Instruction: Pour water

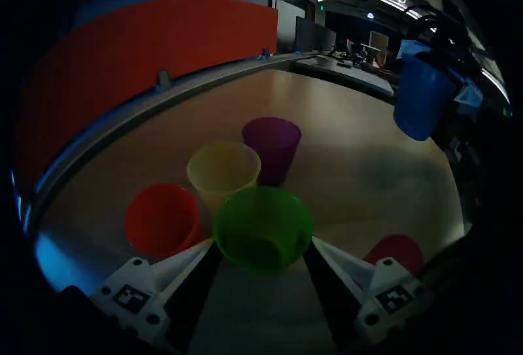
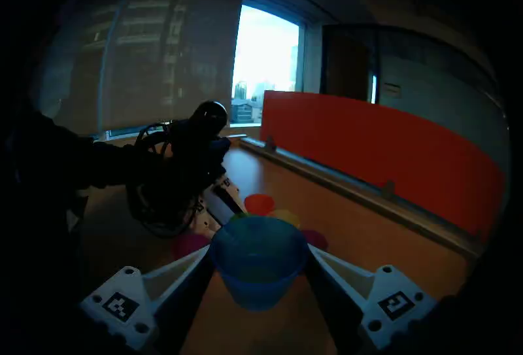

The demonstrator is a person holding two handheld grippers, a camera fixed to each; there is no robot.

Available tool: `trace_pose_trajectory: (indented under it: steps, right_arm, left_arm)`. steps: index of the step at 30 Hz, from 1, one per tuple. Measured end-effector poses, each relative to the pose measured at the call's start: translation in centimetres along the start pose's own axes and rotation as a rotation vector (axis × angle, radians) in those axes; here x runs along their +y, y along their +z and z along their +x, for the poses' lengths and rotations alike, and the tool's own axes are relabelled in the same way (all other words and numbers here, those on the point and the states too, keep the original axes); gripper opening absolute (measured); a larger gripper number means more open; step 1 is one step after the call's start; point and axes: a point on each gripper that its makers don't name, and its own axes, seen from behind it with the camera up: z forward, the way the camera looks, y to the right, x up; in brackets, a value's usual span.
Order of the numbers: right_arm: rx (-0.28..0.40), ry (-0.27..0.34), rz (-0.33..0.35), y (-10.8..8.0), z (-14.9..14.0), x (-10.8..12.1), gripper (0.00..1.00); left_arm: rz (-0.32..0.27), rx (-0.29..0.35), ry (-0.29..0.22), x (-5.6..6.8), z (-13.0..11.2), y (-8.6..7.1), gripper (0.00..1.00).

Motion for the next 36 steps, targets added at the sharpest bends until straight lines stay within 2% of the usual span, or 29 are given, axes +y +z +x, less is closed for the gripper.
trace_pose_trajectory:
  steps: [6,15,27,36]
  right_arm:
    - [0.003,-0.001,-0.001,0.0,0.1,0.0,0.91]
    - [0.042,0.006,0.001,0.2,2.2,-0.3,0.91]
    - [0.095,0.017,0.012,0.3,5.2,-0.7,0.91]
    - [0.126,0.013,0.012,0.3,7.1,-1.1,0.91]
  left_arm:
    - [-0.009,0.042,-0.001,0.5,1.3,-1.0,0.83]
    - [0.018,0.132,-0.002,0.7,3.5,-3.9,0.83]
    - [0.059,0.268,-0.007,1.4,6.5,-9.1,0.83]
    - [0.085,0.366,0.018,2.5,8.1,-13.6,0.83]
